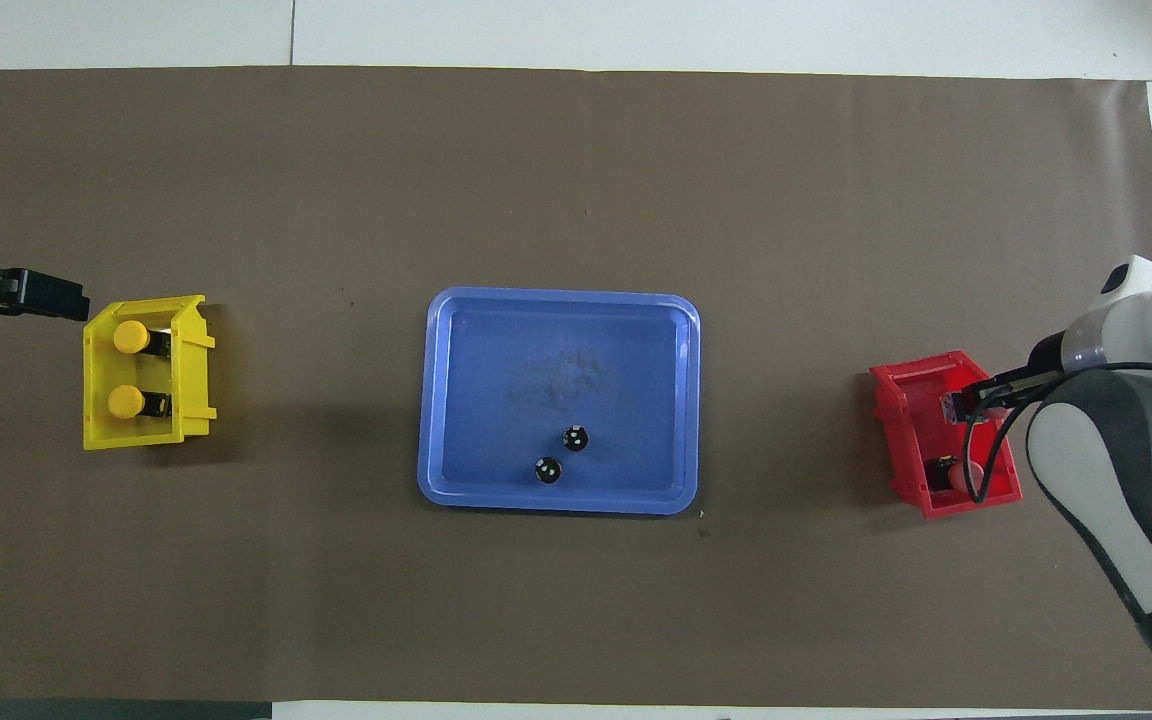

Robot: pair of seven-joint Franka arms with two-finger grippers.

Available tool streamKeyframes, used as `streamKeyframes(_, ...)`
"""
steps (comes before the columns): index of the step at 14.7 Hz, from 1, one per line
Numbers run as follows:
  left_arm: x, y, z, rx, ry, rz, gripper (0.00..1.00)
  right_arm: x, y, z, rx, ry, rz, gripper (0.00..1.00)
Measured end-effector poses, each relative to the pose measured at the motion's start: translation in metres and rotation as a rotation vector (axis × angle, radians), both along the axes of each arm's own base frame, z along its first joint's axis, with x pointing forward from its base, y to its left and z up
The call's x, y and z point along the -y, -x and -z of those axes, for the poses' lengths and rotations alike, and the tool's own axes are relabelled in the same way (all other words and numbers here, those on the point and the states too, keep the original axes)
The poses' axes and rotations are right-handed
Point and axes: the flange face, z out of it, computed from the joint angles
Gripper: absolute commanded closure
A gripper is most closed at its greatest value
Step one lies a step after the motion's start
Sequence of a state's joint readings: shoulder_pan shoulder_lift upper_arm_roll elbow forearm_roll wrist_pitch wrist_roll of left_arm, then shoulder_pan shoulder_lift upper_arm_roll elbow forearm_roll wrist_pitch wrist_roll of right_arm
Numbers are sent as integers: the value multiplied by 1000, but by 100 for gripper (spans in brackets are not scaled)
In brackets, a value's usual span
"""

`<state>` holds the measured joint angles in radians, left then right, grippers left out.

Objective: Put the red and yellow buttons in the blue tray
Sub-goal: 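Grasp a red button in the red bin with the right gripper, then lower the red button into the tray while the left gripper lifts yellow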

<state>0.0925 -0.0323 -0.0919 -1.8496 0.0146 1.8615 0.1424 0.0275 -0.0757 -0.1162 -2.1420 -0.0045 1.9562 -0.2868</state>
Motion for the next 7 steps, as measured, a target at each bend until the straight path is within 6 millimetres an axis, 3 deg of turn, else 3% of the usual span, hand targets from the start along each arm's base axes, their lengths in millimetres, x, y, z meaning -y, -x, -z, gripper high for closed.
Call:
streamKeyframes(2, -15, -6, 33, 15, 2, -24, 15, -5, -14, -37, -8, 3, -12, 73)
streamKeyframes(4, -23, -15, 64, 22, 6, -35, 24, -35, -35, -70, 0, 13, -19, 73)
streamKeyframes(5, -23, -20, 76, 21, 9, -35, 27, -65, -46, -84, 8, 22, -1, 73)
streamKeyframes(7, -24, -29, 99, 21, 13, -39, 28, -148, -59, -104, 46, 29, 63, 73)
